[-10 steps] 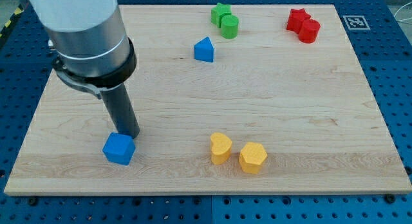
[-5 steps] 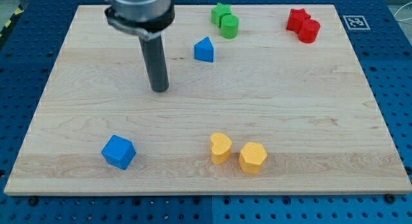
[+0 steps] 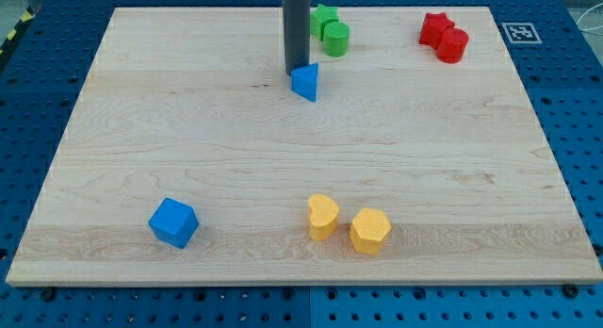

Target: Push blue triangle closer to blue cube

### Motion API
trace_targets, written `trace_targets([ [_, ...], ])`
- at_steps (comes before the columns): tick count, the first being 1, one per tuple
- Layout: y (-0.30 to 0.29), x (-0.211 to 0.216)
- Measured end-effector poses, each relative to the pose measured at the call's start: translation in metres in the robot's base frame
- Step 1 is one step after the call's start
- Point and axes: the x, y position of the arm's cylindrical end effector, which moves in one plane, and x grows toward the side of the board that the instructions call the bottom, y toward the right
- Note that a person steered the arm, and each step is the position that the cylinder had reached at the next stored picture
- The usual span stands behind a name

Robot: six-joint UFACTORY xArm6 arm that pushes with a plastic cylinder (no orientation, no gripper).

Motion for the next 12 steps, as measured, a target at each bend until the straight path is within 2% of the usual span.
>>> trace_targets([
  [2,0.048,0.037],
  [3,0.051,0.058],
  [5,0.092,0.116],
  [6,0.088,0.128],
  [9,0.056,0.127],
  [12,-0.013,0.132],
])
